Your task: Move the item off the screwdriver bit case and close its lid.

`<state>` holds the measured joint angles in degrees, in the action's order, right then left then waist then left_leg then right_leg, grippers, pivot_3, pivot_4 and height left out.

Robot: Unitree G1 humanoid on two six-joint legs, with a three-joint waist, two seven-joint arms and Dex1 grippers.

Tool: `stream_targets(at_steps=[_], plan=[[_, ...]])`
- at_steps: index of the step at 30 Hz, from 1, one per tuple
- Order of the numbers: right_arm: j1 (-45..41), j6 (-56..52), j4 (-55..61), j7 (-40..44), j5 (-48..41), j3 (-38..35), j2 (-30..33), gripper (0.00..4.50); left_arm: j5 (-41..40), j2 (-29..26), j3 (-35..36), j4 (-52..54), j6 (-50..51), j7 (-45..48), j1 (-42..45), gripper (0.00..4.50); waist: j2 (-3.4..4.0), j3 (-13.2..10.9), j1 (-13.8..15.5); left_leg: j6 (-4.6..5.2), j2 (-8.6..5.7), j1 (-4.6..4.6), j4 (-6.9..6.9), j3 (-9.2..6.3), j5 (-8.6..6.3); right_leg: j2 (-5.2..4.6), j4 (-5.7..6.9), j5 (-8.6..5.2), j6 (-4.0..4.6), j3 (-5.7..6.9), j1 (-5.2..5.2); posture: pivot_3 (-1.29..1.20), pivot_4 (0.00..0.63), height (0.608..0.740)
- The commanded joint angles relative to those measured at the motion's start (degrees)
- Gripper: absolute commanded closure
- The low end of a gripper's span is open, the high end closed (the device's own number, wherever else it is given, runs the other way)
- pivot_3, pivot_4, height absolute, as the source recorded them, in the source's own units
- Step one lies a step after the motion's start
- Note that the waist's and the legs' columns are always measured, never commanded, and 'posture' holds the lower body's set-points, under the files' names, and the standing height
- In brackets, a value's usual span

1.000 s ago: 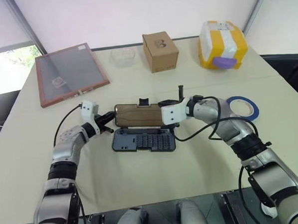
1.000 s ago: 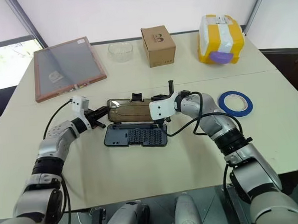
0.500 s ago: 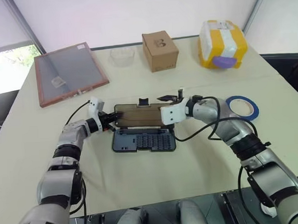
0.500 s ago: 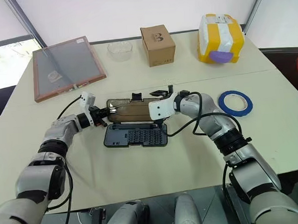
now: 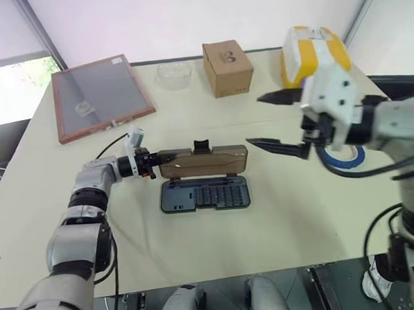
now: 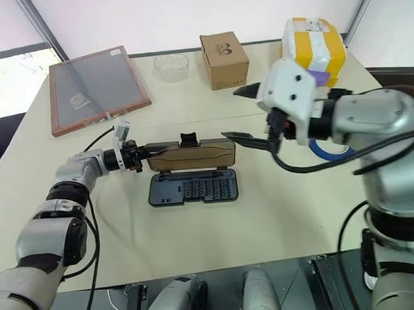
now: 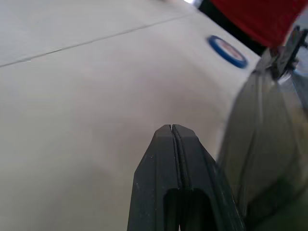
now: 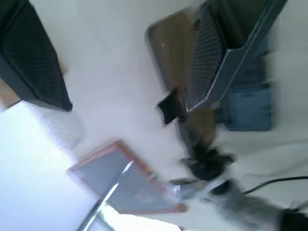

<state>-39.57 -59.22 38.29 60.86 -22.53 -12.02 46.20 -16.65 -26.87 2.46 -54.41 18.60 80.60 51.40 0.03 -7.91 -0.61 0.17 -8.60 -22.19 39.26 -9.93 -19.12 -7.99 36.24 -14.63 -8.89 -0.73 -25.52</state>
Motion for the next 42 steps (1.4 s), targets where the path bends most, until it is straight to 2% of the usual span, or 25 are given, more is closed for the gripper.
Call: stream_targets(at_steps=[1,2,4,6,10,13,16,22,27,31,42], plan=[[0.39,-5.96,1.39,-3.55,-4.86,-4.45,1.35,0.59,-0.13,-2.29,-5.43,12.34,5.43,9.27,-1.72,4.50,0.00,0.00,-0.08,0.00,0.01,0.00,0.00,0.00,0.00,-0.01,0.00,0.00,0.00,-0.01,0.00,0.00,0.150,0.740],[0.75,-6.44,1.39,-4.33,-5.53,-4.64,1.65,0.59,-0.14,-2.89,-6.69,15.21,6.56,10.75,-2.78,4.50,0.00,0.00,-0.10,0.00,0.01,0.00,-0.01,0.03,0.00,-0.03,0.01,0.00,0.00,-0.03,-0.01,0.00,0.150,0.740],[3.73,-6.01,1.86,-5.74,-5.87,-3.51,1.88,0.59,-2.32,-7.75,-14.06,27.11,6.38,11.83,-8.36,4.50,-0.01,0.00,-0.53,0.00,0.01,0.01,-0.04,0.05,0.00,-0.04,0.05,0.00,0.00,-0.04,-0.04,0.00,0.150,0.740],[6.49,-4.79,2.34,-7.21,-5.89,-1.34,1.96,0.59,-2.85,-11.05,-17.44,33.11,4.02,11.90,-11.20,4.50,0.02,-0.01,-0.69,0.01,0.08,0.13,-0.19,0.16,-0.02,-0.08,0.08,0.01,-0.01,-0.16,-0.06,0.00,0.150,0.740],[12.32,-4.50,3.40,-8.51,-10.58,1.02,-1.97,0.59,-4.74,-7.07,-6.77,19.29,5.45,2.58,1.52,4.50,-0.19,-0.16,1.27,0.00,0.05,0.00,0.17,0.08,-0.01,0.02,0.03,0.01,-0.01,-0.04,-0.05,0.00,0.150,0.740],[15.17,-2.05,2.85,-10.32,-10.15,6.77,-3.87,0.59,-5.31,-5.53,-3.08,13.88,3.61,-1.00,5.97,4.50,-0.34,-0.24,1.32,0.01,0.00,-0.26,0.72,-0.05,-0.02,0.09,0.07,0.03,-0.01,-0.01,0.02,0.00,0.150,0.740],[15.59,1.06,0.40,-9.88,-9.45,14.36,-5.67,1.38,-1.36,-3.70,-4.87,10.28,-1.60,-1.24,7.73,4.50,-0.30,-0.21,1.04,0.15,-0.11,-0.10,0.71,0.15,-0.10,-0.09,0.10,0.08,-0.10,-0.06,0.08,0.00,0.150,0.740],[15.66,8.14,-4.62,-3.89,-7.87,23.70,-3.64,4.37,10.12,0.66,-13.45,-0.39,-17.45,1.79,10.38,4.50,-0.37,-0.26,1.08,0.16,-0.18,-0.15,0.78,0.15,-0.10,-0.13,0.09,0.12,-0.18,0.01,0.06,0.00,0.150,0.740],[14.48,12.15,-8.71,-2.75,-4.03,29.96,-3.94,4.45,16.00,4.79,-16.44,-9.79,-25.02,1.87,14.56,4.50,-0.38,-0.26,1.14,0.16,-0.17,-0.17,0.79,0.14,-0.10,-0.13,0.09,0.12,-0.19,0.03,0.06,0.00,0.150,0.740],[13.62,14.78,-13.70,-6.14,0.19,32.47,-7.00,4.45,21.44,7.16,-18.69,-15.65,-29.50,-1.01,17.15,4.50,-0.40,-0.25,1.06,0.16,-0.18,-0.18,0.80,0.15,-0.10,-0.14,0.09,0.13,-0.20,0.04,0.05,0.00,0.150,0.740],[13.45,14.75,-16.41,-11.56,5.58,35.79,-12.64,4.45,28.55,11.00,-20.03,-19.93,-33.31,-2.31,19.60,4.50,-0.40,-0.25,0.82,0.16,-0.20,-0.19,0.82,0.12,-0.10,-0.15,0.27,0.14,-0.21,0.04,0.00,0.00,0.150,0.740]])
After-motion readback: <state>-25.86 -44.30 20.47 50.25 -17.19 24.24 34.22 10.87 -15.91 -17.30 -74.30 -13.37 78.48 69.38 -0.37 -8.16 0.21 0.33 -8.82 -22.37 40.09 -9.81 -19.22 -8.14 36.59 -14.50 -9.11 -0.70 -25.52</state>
